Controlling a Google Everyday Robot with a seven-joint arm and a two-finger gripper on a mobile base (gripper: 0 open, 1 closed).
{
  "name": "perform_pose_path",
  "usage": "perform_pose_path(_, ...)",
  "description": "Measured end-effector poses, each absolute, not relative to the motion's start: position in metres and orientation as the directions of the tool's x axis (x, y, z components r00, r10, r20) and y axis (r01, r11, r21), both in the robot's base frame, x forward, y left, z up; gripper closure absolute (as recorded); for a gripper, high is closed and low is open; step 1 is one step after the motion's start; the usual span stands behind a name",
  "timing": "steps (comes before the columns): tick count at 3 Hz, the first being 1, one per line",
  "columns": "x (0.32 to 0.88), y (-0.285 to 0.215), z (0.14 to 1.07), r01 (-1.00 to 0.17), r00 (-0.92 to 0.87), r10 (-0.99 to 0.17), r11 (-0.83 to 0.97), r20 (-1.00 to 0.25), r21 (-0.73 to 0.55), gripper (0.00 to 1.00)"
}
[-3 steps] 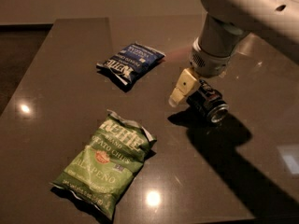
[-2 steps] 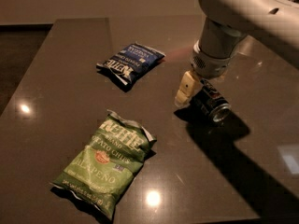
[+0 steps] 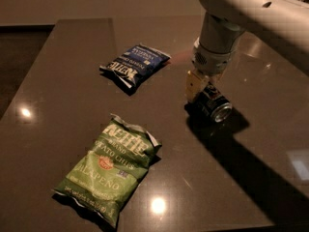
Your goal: Move pepsi can near blue chip bag
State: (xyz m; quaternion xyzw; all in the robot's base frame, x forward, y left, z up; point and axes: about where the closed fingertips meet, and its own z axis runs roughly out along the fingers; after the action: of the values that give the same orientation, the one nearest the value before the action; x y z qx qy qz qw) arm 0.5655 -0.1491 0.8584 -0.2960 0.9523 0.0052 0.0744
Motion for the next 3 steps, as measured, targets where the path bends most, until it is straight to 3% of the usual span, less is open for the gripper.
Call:
perform_pose_path(1,0.584,-0.124,0.870,-0.625,-0.768,-0.619,0.781,-0.167,-0.020,0.95)
perform_pose_path(3,0.629,-0.055,0.882,-0.773,-0.622,-0.755,0.634,-0.205,0.010,1.00)
